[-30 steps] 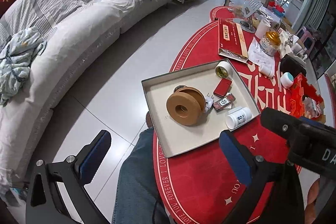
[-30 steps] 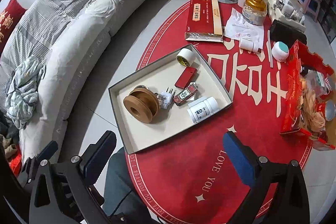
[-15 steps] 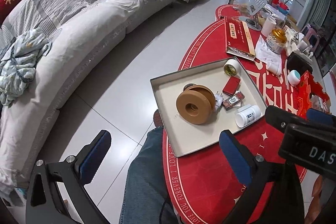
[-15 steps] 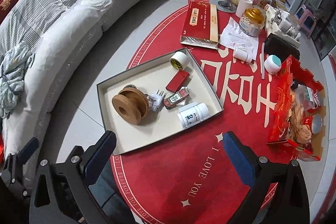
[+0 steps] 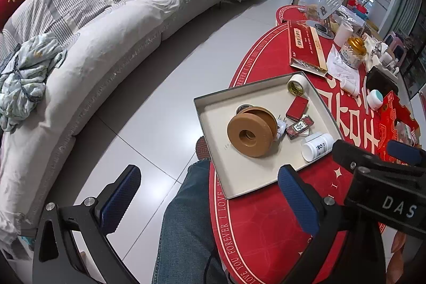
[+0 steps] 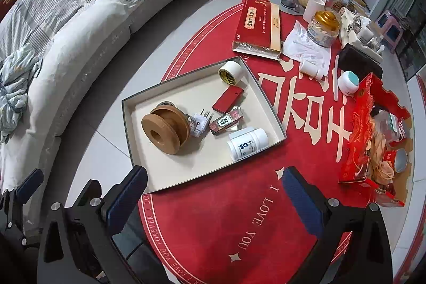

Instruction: Organize rigid objects

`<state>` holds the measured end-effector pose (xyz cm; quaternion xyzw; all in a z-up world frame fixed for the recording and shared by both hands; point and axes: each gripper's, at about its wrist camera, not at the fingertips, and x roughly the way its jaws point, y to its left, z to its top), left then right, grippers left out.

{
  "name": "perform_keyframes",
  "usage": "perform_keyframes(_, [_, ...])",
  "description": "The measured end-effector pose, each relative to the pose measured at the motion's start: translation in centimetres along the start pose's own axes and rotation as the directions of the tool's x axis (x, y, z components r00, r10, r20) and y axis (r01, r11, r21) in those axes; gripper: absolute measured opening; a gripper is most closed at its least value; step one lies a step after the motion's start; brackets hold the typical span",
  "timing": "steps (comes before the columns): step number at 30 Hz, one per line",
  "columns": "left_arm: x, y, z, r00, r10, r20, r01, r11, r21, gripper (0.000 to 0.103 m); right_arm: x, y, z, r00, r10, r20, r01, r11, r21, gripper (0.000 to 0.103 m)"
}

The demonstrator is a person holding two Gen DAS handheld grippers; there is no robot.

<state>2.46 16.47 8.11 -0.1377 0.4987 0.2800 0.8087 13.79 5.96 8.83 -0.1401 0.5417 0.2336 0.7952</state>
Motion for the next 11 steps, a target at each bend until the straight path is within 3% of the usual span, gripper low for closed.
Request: perform_keyframes(11, [0.16, 0.02, -0.25, 1.000, 0.010, 0.025, -0.010, 1.000, -0.003, 0.103, 0.17, -0.12, -0.13, 1.000, 0.002, -0.004, -0.002, 1.000, 0.005, 0.102])
